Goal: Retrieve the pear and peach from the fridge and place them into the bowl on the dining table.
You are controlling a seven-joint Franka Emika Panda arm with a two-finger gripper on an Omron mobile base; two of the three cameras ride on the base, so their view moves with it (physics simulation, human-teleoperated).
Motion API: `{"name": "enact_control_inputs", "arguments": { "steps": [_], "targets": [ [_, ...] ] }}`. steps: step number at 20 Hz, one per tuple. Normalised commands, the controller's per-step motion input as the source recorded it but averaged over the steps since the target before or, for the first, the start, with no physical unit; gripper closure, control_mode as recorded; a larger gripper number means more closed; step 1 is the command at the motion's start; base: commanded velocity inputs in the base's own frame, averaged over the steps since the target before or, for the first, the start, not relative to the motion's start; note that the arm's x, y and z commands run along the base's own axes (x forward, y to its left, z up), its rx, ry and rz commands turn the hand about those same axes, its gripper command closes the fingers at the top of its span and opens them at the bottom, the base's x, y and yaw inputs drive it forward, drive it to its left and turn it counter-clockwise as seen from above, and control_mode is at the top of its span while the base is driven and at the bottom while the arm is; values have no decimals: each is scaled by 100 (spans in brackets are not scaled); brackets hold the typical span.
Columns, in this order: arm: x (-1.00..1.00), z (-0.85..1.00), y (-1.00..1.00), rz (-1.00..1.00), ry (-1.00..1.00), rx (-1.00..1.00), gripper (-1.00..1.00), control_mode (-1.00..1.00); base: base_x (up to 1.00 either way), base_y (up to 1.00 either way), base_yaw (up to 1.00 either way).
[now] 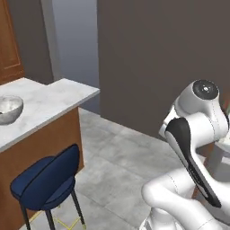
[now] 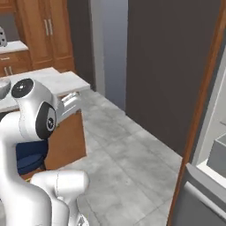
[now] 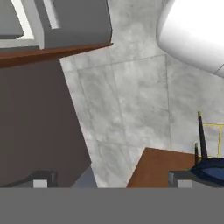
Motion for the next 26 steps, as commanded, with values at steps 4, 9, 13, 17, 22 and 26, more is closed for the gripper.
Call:
{"name": "enact_control_inputs", "arguments": {
  "steps": [4,9,13,17,22,26],
  "targets": [
    [0,0,0,0,0,0,-100,100,0,-28,-52],
    [0,0,0,0,0,0,-100,100,0,-24,-51],
    [0,0,0,0,0,0,-100,100,0,-31,-52],
    [0,0,0,0,0,0,-100,100,4,-28,-47],
    [0,0,0,0,0,0,-100,100,16,-22,-39],
    [0,0,0,0,0,0,-100,100,26,-23,-38]
  ]
}}
